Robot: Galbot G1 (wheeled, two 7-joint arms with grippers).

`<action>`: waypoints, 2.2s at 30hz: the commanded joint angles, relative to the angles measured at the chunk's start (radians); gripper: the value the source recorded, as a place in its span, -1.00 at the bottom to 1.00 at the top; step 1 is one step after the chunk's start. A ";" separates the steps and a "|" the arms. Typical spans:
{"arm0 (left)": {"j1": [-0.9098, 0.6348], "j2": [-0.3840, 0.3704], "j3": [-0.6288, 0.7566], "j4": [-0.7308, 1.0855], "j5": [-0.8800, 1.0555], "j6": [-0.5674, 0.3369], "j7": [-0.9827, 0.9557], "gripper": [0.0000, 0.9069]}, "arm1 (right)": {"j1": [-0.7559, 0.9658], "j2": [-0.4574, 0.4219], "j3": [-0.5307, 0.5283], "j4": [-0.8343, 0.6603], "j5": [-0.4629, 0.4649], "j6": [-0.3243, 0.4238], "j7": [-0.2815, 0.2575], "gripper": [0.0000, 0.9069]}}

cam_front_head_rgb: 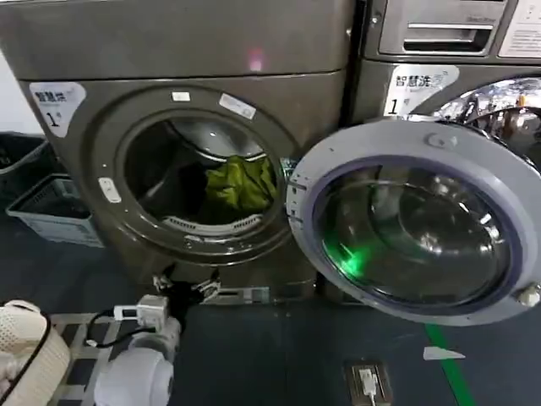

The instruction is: Grasp the clothes from the dryer.

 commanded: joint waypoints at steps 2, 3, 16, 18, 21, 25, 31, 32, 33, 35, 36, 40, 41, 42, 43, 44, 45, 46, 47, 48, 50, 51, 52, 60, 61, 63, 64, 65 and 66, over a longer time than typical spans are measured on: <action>-0.002 0.001 -0.002 0.001 0.000 0.049 -0.014 1.00 | 0.004 0.001 -0.002 0.000 0.000 -0.001 0.000 1.00; -0.003 0.001 -0.002 0.000 0.000 0.049 -0.015 1.00 | 0.004 0.001 -0.002 0.000 0.000 -0.001 0.000 1.00; -0.004 -0.001 -0.003 -0.009 -0.002 0.049 -0.015 1.00 | 0.009 0.006 -0.006 0.005 0.000 -0.003 0.001 1.00; -0.007 -0.001 -0.005 -0.011 -0.002 0.049 -0.014 1.00 | 0.007 0.007 -0.007 0.005 0.000 -0.003 0.001 1.00; -0.006 0.000 -0.004 -0.010 -0.002 0.049 -0.014 1.00 | 0.004 0.009 -0.005 0.004 0.000 -0.003 0.001 1.00; -0.002 -0.002 -0.001 -0.010 -0.004 0.049 -0.019 1.00 | -0.004 0.010 0.001 0.001 0.002 -0.002 0.002 1.00; 0.003 0.001 -0.001 -0.009 -0.008 0.049 -0.021 1.00 | -0.005 0.012 -0.002 0.004 0.001 -0.001 0.001 1.00; 0.003 0.002 -0.001 -0.009 -0.008 0.049 -0.020 1.00 | -0.003 0.011 -0.003 0.006 0.000 -0.002 0.001 1.00; 0.002 0.002 -0.001 -0.010 -0.008 0.049 -0.020 1.00 | -0.001 0.010 -0.004 0.007 0.000 -0.002 0.001 1.00; 0.000 0.001 -0.002 -0.010 -0.008 0.049 -0.021 1.00 | 0.001 0.011 -0.007 0.008 -0.001 -0.002 0.000 1.00; 0.000 0.001 -0.002 -0.010 -0.008 0.049 -0.021 1.00 | 0.001 0.011 -0.008 0.008 -0.001 -0.002 0.000 1.00; -0.001 0.001 0.001 -0.006 -0.007 0.049 -0.022 1.00 | 0.000 0.010 -0.006 0.001 -0.001 -0.001 0.000 1.00; -0.002 0.001 0.002 -0.006 -0.007 0.049 -0.022 1.00 | 0.000 0.009 -0.006 0.001 -0.001 -0.001 0.000 1.00; -0.003 0.000 0.002 -0.005 -0.006 0.049 -0.022 1.00 | 0.000 0.010 -0.006 0.000 -0.001 0.000 0.000 1.00; -0.003 0.000 0.002 -0.005 -0.006 0.049 -0.022 1.00 | 0.000 0.010 -0.006 0.000 -0.001 -0.001 0.000 1.00; -0.003 0.000 0.003 -0.006 -0.006 0.049 -0.022 1.00 | 0.000 0.010 -0.006 0.000 -0.001 -0.001 0.000 1.00; -0.004 0.000 0.003 -0.006 -0.007 0.049 -0.021 1.00 | 0.001 0.010 -0.006 0.000 -0.001 0.000 0.000 1.00; -0.004 0.001 0.003 -0.005 -0.007 0.049 -0.021 1.00 | 0.001 0.010 -0.006 0.000 -0.001 0.000 0.000 1.00; -0.006 0.001 0.003 -0.005 -0.006 0.049 -0.021 1.00 | 0.001 0.010 -0.006 0.000 -0.001 0.000 0.001 1.00; -0.009 0.001 0.003 -0.004 -0.006 0.049 -0.021 1.00 | 0.002 0.010 -0.007 0.000 -0.001 0.001 0.001 1.00; -0.013 0.000 0.002 -0.004 -0.006 0.049 -0.021 1.00 | 0.002 0.011 -0.009 0.000 -0.002 0.002 0.001 1.00; -0.013 0.001 0.002 -0.003 -0.006 0.049 -0.021 1.00 | 0.002 0.012 -0.010 0.000 -0.003 0.002 0.001 1.00; -0.013 0.001 0.001 -0.003 -0.006 0.049 -0.021 1.00 | 0.003 0.012 -0.013 0.001 -0.003 0.003 0.001 1.00; -0.024 0.007 -0.005 0.011 0.012 0.049 -0.023 1.00 | 0.027 0.014 -0.035 0.003 -0.039 0.012 0.008 1.00; -0.037 0.007 -0.004 0.021 0.019 0.049 -0.029 1.00 | 0.026 0.013 -0.035 0.002 -0.040 0.013 0.007 1.00; -0.062 0.004 0.000 0.043 0.014 0.049 -0.044 1.00 | 0.024 0.013 -0.035 -0.003 -0.040 0.016 0.006 1.00; -0.081 0.002 -0.001 0.054 0.012 0.049 -0.046 1.00 | 0.024 0.012 -0.035 -0.005 -0.040 0.018 0.006 1.00; -0.097 -0.001 0.000 0.074 0.013 0.049 -0.055 1.00 | 0.024 0.010 -0.035 -0.006 -0.040 0.018 0.005 1.00; -0.121 -0.002 0.003 0.095 0.017 0.049 -0.059 1.00 | 0.024 0.009 -0.035 -0.007 -0.041 0.019 0.005 1.00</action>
